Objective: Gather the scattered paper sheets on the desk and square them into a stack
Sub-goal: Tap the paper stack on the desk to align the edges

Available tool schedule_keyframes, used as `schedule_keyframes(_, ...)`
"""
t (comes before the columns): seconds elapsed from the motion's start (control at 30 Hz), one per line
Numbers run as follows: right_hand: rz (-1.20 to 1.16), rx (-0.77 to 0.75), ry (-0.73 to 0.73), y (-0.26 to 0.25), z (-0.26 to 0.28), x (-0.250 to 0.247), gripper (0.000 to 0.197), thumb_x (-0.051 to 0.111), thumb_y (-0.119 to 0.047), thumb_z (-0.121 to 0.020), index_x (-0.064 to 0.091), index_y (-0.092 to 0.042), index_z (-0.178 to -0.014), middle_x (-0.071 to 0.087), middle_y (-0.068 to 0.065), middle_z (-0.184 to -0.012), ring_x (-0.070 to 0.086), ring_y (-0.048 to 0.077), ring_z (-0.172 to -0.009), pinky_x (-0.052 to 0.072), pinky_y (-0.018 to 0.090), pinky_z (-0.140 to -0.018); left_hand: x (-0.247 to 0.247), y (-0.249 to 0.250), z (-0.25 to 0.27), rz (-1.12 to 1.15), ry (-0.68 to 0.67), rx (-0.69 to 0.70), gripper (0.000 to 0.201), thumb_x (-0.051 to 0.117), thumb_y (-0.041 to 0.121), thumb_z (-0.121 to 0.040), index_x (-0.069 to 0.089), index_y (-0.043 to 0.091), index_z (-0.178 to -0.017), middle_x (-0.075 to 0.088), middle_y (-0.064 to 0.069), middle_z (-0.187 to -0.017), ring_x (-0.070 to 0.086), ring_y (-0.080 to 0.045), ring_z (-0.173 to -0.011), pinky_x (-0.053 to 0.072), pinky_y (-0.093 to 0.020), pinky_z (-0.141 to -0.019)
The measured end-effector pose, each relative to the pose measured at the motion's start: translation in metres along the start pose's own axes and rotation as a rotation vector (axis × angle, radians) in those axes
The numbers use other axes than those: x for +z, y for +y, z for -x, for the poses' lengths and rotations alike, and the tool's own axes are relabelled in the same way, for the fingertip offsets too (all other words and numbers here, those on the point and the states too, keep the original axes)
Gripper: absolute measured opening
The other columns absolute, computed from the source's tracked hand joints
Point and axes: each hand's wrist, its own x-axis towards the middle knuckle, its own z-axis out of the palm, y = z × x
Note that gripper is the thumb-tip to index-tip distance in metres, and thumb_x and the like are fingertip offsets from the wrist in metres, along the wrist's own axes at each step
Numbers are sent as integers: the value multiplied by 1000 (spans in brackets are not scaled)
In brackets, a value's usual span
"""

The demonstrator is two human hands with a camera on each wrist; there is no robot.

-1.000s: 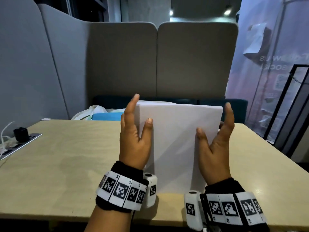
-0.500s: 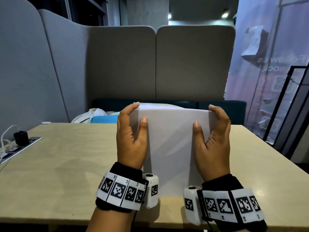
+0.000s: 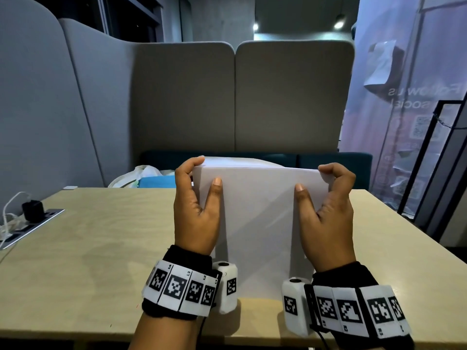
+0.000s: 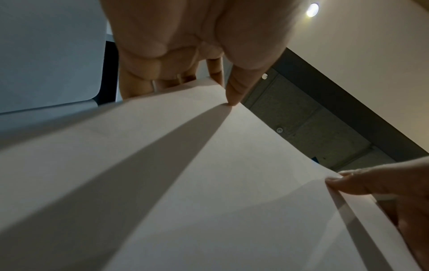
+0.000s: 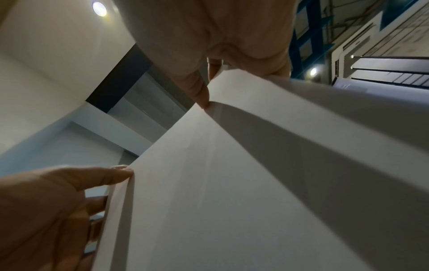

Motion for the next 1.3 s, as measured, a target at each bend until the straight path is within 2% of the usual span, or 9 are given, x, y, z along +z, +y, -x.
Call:
schedule_keyframes(0.23, -50, 41, -2, -2, 1, -2, 39, 54, -19, -94, 26, -32, -118, 40, -11, -119, 50, -9, -89, 40, -8, -65, -1, 4, 3, -10, -8, -14, 37, 57, 27, -92, 39, 31, -125, 43, 21, -118, 54, -12, -111, 57, -33, -88)
schedule_keyframes(0.4, 9, -13, -14, -2, 5, -3, 40, 52, -21, -95, 27, -38, -121, 41, -14, -124, 52, 11, -109, 43, 12, -88, -2, 3, 4, -7, -22, 6, 38, 57, 28, -92, 37, 36, -123, 39, 44, -110, 51, 6, -107, 57, -28, -87)
schedule_keyframes(0.6, -5, -13, -12, -2, 6, -5, 39, 53, -19, -94, 29, -35, -121, 40, -14, -121, 51, -3, -96, 39, -5, -77, -4, 1, 7, 14, -36, 16, 38, 56, 25, -94, 35, 36, -123, 42, 30, -115, 55, 2, -106, 56, -21, -82)
schedule_keyframes(0.73, 36, -54, -16, -2, 6, -5, 35, 49, -19, -97, 31, -38, -121, 47, -6, -122, 52, 12, -107, 46, 16, -88, -5, 3, 6, 37, -72, -7, 37, 52, 21, -95, 35, 34, -124, 43, 30, -110, 53, 15, -99, 51, -7, -72)
schedule_keyframes(0.87, 60, -70, -13, 2, 5, -3, 35, 46, -17, -98, 44, -29, -131, 46, -9, -124, 48, 9, -111, 39, 13, -89, -2, 5, 8, 28, -68, -9, 43, 51, 21, -95, 32, 40, -130, 41, 34, -112, 51, 18, -102, 50, -5, -74)
schedule_keyframes(0.97, 42, -65, -4, 2, 5, -3, 37, 46, -19, -99, 39, -35, -131, 48, -7, -131, 50, 12, -115, 45, 25, -95, -2, 5, 7, 20, -66, -34, 49, 53, 26, -93, 32, 33, -136, 47, 26, -117, 55, 9, -104, 52, -9, -78)
schedule_keyframes(1.07, -94, 39, -48, 7, 11, -6, 53, 47, -20, -98, 22, -43, -139, 48, -19, -130, 54, -2, -113, 48, 17, -92, -3, -1, 11, 108, -47, -97, 67, 57, 15, -92, 18, 28, -146, 46, 47, -115, 57, 14, -103, 50, -8, -80)
schedule_keyframes(1.2, -182, 281, -125, 33, 29, -4, 43, 46, -12, -98, 31, -28, -135, 52, -25, -104, 56, -3, -97, 42, 6, -72, -6, -27, 30, 89, -93, -286, 30, 56, 22, -93, 44, 25, -120, 61, 7, -117, 61, -8, -108, 52, -35, -95)
schedule_keyframes(1.3, -212, 408, -162, 48, 43, -4, 19, 47, -8, -97, 48, -20, -112, 56, -20, -97, 57, 2, -94, 42, 1, -64, -6, -43, 47, 72, -124, -398, 13, 55, 18, -95, 51, 28, -102, 64, 7, -108, 61, -10, -103, 50, -43, -97)
